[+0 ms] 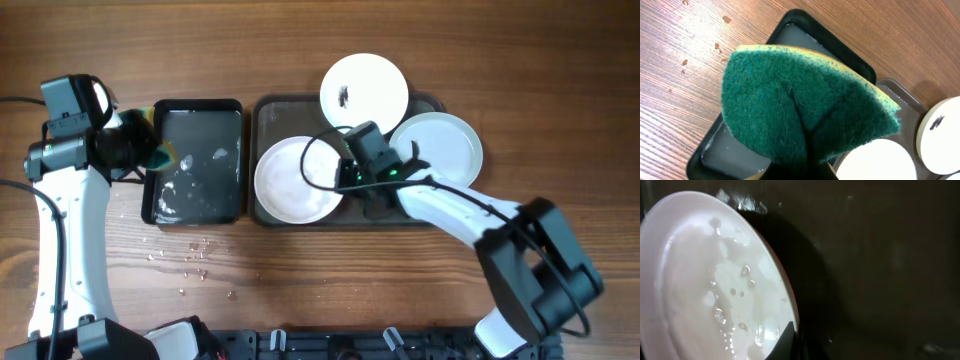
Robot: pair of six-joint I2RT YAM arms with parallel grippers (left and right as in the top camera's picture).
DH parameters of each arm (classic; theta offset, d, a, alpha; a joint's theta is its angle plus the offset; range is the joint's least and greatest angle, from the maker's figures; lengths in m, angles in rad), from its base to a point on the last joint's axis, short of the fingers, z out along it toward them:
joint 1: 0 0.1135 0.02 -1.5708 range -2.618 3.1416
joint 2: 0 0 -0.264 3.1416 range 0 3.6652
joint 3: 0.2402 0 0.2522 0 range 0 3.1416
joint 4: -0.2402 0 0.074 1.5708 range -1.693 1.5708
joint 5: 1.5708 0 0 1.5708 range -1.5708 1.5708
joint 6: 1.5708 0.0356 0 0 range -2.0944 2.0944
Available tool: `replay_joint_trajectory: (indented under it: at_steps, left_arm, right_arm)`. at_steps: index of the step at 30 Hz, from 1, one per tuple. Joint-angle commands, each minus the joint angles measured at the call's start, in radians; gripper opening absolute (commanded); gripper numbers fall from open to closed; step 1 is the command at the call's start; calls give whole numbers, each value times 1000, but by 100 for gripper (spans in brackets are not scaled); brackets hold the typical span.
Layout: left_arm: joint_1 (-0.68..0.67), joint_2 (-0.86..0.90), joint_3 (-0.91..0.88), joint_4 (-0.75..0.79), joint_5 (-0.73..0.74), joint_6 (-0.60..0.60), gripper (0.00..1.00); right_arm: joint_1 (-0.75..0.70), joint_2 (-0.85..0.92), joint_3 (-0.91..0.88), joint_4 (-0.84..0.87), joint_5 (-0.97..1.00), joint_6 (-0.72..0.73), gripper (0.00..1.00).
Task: Clean dirty plates on tray and stack at the side
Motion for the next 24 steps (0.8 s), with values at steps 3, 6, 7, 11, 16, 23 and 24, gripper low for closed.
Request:
replay_joint_trajectory:
  at_steps: [3,6,7,11,16,23,24]
  left_arm:
    - [5,-14,-8,3,20,24,4]
    - [5,-14,-8,2,20,24,4]
    - [5,-14,-8,2,20,24,4]
    - [6,-14,-8,3,19,24,4]
    - [5,-14,-8,-1,19,24,4]
    - [6,-14,-8,-12,19,24,4]
    - [6,-14,-8,-12,19,25,4]
  right_arm:
    - [-33,-114,92,-57,-53,-44,4]
    - [-33,-114,132,-97,-76,-64,4]
    - [-33,-114,146,-105,-75,-77,4]
    - [-31,-104,234,-144,-47,-103,4]
    - [10,-16,378,-141,39,-109,4]
    - [126,170,486,19,167,-109,4]
    - [150,190,486,70,211,-112,5]
